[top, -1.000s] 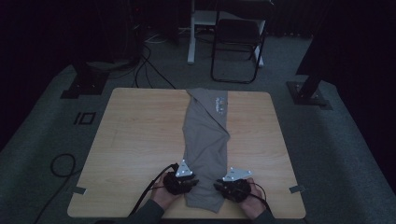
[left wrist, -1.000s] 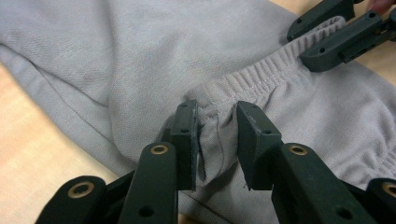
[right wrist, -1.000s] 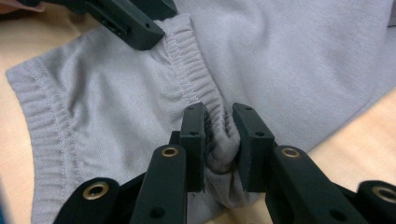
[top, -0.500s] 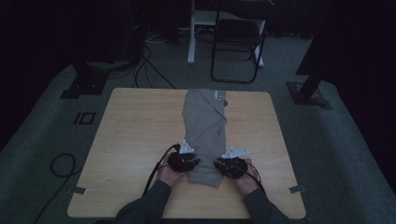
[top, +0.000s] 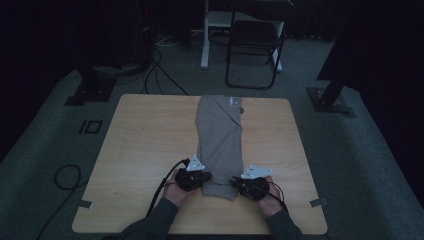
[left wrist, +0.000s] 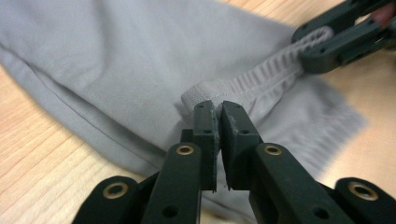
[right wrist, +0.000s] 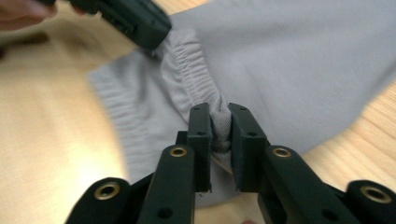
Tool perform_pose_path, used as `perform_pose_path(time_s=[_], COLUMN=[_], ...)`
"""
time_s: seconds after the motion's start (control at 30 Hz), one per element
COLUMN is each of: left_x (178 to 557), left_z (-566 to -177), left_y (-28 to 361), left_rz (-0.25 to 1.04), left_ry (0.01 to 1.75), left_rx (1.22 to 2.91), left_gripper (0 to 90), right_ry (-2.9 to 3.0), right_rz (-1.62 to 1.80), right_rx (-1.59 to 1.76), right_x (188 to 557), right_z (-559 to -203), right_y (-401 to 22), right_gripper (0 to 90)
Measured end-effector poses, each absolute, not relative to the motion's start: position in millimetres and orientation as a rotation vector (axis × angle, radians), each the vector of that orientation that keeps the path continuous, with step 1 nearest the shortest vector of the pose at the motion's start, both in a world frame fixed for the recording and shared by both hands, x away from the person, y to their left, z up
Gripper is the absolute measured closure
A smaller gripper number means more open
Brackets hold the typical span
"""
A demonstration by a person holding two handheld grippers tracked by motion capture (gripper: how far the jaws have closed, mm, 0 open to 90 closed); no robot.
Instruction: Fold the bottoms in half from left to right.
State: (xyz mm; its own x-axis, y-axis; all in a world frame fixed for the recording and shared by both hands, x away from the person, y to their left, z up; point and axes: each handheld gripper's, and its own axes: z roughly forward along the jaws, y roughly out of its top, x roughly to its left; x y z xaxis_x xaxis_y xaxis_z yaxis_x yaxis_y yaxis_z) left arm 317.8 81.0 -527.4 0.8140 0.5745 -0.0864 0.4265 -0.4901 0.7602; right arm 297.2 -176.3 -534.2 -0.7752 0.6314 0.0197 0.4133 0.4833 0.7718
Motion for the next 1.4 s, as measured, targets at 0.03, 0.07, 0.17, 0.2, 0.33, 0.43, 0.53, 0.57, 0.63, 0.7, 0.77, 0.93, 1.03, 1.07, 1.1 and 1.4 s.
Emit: perform_pose_path(time_s=[0.03,0.07,0.17,0.2,0.33,0.43,0.53,0.57,0.63,0.7,0.77,0.93,1.03,1.07,1.1,1.4], left_x=[317.8,313.8,304.5,302.2,296.3,292.0,293.9,295.7,300.9,306.4,311.8,317.1,326.9,332.6,339.3,404.2], left_z=[-527.4,-524.3,-519.6,-519.5,-524.3,-527.5,-525.2,-523.8,-521.7,-521.3,-523.1,-530.9,-532.2,-532.2,-532.4,-537.9], left_y=[81.0,83.1,90.0,92.3,101.2,103.1,102.9,102.8,102.1,100.7,98.8,88.2,87.2,87.9,88.2,87.9], left_rz=[0.226,0.235,0.247,0.243,0.169,0.157,0.194,0.202,0.228,0.248,0.255,0.287,0.340,0.358,0.382,0.509], left_ry=[0.733,0.724,0.703,0.704,0.718,0.698,0.715,0.727,0.748,0.771,0.791,0.781,0.810,0.829,0.851,1.032], left_rx=[2.159,2.162,2.173,2.183,2.201,2.224,2.209,2.194,2.179,2.158,2.143,2.202,2.185,2.170,2.150,2.089], left_gripper=[85.7,85.7,85.8,85.2,80.6,75.4,70.6,69.2,68.1,66.7,66.2,61.5,61.3,61.3,61.3,58.2], right_ry=[2.465,2.472,2.501,2.514,2.557,2.608,2.642,2.647,2.655,2.662,2.664,2.556,2.460,2.460,2.398,2.192], right_rz=[1.174,1.184,1.222,1.225,1.238,1.253,1.263,1.271,1.283,1.301,1.338,1.409,1.344,1.344,1.280,1.133], right_rx=[0.890,0.873,0.834,0.799,0.770,0.762,0.725,0.704,0.684,0.672,0.664,0.749,0.846,0.846,0.907,1.136], right_x=[297.2,293.5,283.9,278.3,273.3,272.0,270.5,269.9,268.5,268.5,269.3,278.7,294.7,294.7,309.4,382.1], right_z=[-534.2,-533.1,-531.3,-530.4,-531.2,-535.9,-537.0,-536.6,-535.1,-534.2,-533.1,-523.4,-522.2,-522.2,-524.4,-537.8], right_y=[-176.3,-176.0,-175.0,-174.4,-175.5,-176.8,-175.3,-174.5,-173.3,-173.9,-176.0,-184.7,-186.6,-186.6,-185.6,-178.8], right_gripper=[81.5,81.7,82.2,81.4,77.3,74.5,70.8,69.0,66.6,63.9,62.3,56.6,56.6,56.6,56.6,58.6])
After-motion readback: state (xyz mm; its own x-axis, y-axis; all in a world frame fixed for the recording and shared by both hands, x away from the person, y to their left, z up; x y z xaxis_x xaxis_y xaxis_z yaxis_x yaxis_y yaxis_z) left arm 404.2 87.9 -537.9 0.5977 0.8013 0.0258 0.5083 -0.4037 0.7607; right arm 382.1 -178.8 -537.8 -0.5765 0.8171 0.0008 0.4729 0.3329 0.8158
